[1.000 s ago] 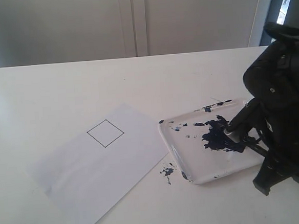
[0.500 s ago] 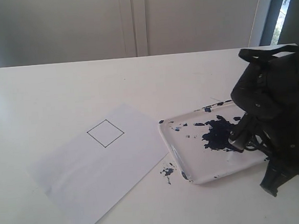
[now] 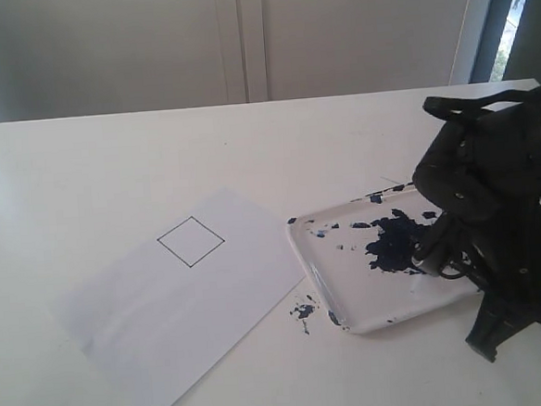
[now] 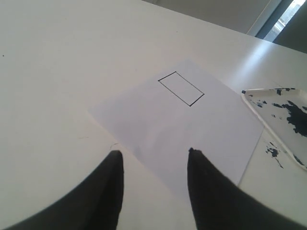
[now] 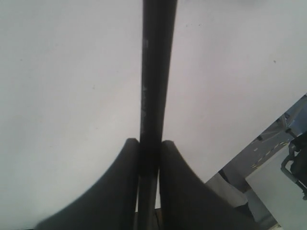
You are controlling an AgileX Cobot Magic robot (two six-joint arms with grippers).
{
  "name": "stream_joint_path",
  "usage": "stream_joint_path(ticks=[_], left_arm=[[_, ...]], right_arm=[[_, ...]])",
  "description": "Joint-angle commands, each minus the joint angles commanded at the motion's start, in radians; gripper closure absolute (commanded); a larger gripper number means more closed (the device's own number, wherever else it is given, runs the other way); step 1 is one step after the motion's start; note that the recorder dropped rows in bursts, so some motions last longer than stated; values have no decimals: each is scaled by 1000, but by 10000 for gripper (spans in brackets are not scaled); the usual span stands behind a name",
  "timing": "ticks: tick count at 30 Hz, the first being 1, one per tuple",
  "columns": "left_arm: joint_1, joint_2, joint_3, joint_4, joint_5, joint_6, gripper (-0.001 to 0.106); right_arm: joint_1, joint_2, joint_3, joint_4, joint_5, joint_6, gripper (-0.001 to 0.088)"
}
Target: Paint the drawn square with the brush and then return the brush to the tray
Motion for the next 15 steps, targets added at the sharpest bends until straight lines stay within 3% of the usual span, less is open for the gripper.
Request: stream_joint_path(ticks=[6, 11, 15], left_arm=[[0, 0, 0, 0, 3, -7, 574], [0, 0, 0, 0, -16, -11, 574], [0, 0, 0, -8, -17, -71, 574]], right_arm=[[0, 0, 0, -34, 0, -5, 868], [0, 0, 0, -178, 0, 141, 868], [4, -7, -16, -162, 0, 144, 868]])
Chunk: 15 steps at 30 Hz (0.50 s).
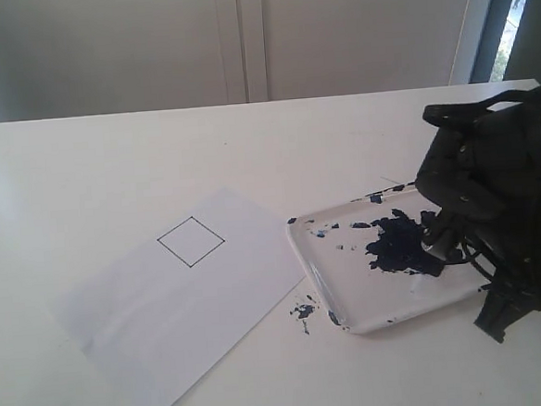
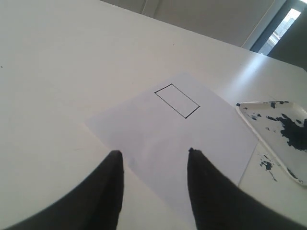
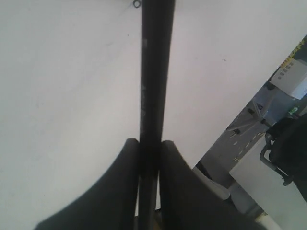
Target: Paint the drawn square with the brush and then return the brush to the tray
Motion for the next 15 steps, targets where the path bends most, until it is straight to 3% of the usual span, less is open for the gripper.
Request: stream_joint_path(ticks=[5, 15], left_arm=[[0, 0, 0, 0, -27, -4, 574], [0, 6, -14, 0, 0, 79, 574]], right_arm=[[42, -41, -35, 19, 0, -5, 868], [188, -70, -142, 21, -2, -27, 868]])
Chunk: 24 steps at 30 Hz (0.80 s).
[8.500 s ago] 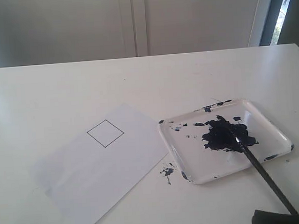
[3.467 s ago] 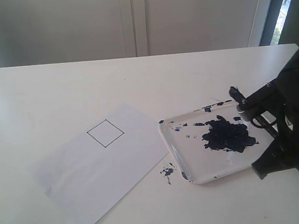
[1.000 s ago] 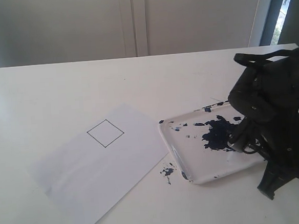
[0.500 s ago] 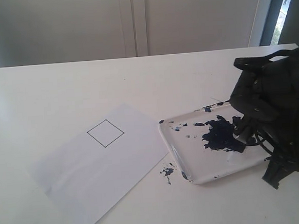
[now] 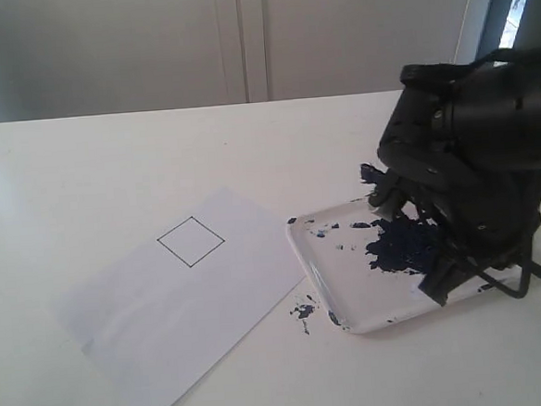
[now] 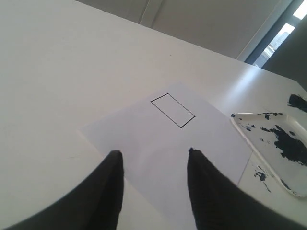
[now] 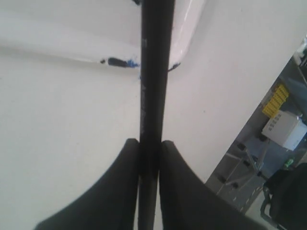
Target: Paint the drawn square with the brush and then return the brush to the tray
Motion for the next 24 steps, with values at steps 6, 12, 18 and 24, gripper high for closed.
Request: stream_joint_path(ticks=[6, 12, 18, 24], left_arm=[[0, 174, -106, 2, 7, 46, 574], [0, 519, -212, 2, -16, 72, 574], [0, 918, -365, -23, -57, 65, 574], [-114, 1136, -464, -29, -161, 63, 574]], right_arm=[[83, 19, -96, 16, -14, -28, 868], [141, 96, -179, 23, -11, -28, 868], [183, 179, -241, 28, -11, -49, 868], [208, 277, -331, 23, 2, -89, 868]])
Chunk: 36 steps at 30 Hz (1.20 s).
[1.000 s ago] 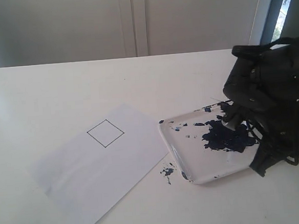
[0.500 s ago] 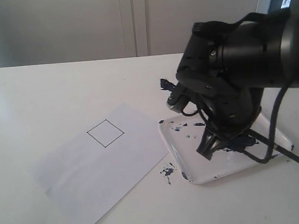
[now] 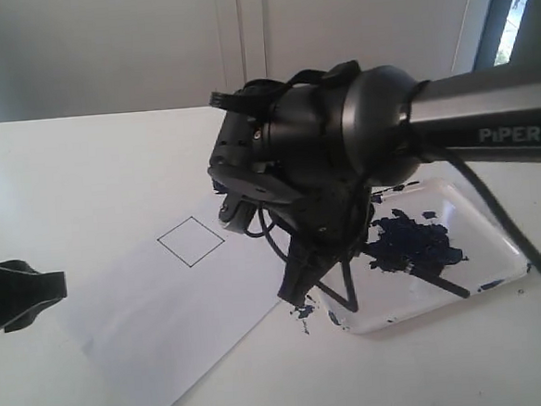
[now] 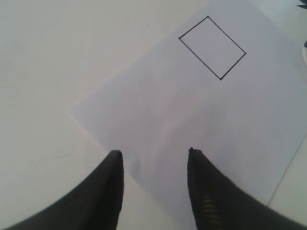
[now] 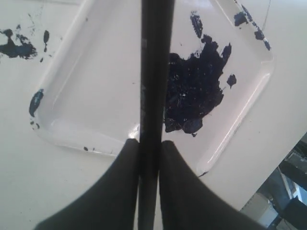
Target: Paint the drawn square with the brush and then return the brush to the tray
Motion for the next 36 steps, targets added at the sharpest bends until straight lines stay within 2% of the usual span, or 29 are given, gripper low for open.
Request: stream_joint_path(ticks=[5, 10, 17, 27, 32, 36], left_arm=[[-14, 177, -35, -19, -40, -26, 574], [-14, 284, -59, -19, -38, -26, 574], [-14, 397, -95, -19, 25, -45, 574], [-14, 447, -95, -21, 77, -60, 574], [-14, 464, -142, -15, 149, -44, 574], [-14, 427, -168, -8, 153, -37, 574]], right_arm=[[0, 81, -84, -2, 0, -20, 868], [0, 125, -126, -2, 0, -28, 868], [0, 194, -181, -2, 0, -47, 868], [0, 281, -266, -3, 0, -69, 868], [0, 315, -308, -5, 0, -93, 868], [0, 324, -318, -10, 0, -102, 868]])
